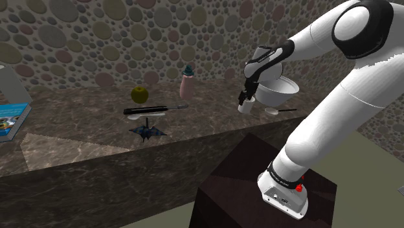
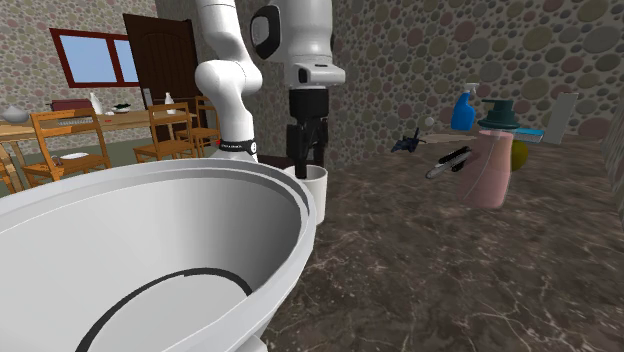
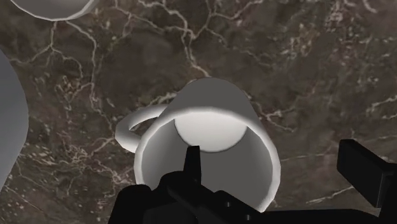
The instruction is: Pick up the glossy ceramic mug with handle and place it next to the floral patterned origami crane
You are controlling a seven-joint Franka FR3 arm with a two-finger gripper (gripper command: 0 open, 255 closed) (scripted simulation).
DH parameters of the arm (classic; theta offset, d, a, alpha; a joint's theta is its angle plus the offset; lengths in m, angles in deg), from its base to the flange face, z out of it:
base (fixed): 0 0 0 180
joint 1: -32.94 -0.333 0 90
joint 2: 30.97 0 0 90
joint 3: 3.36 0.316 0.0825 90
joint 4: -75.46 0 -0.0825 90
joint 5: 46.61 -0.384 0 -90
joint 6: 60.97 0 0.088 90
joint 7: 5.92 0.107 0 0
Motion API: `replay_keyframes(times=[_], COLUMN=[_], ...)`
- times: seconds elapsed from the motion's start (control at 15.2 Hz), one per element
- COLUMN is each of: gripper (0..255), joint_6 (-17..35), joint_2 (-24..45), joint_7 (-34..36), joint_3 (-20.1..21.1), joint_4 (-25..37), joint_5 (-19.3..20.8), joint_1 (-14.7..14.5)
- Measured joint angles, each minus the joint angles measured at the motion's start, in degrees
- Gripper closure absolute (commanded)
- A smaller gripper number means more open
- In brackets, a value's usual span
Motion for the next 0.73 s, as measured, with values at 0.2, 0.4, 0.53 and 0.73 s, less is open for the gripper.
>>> replay_keyframes(times=[0.2,0.4,0.53,0.73], gripper=[0,0,0,255], joint_6=[2.1,2.5,2.6,2.6], joint_2=[1.9,2.3,2.3,2.3], joint_7=[-1.0,-1.2,-1.2,-1.2], joint_3=[-0.3,-0.4,-0.4,-0.4], joint_4=[-0.4,-0.4,-0.4,-0.5], joint_5=[-1.4,-1.6,-1.7,-1.7], joint_1=[-0.3,-0.4,-0.4,-0.4])
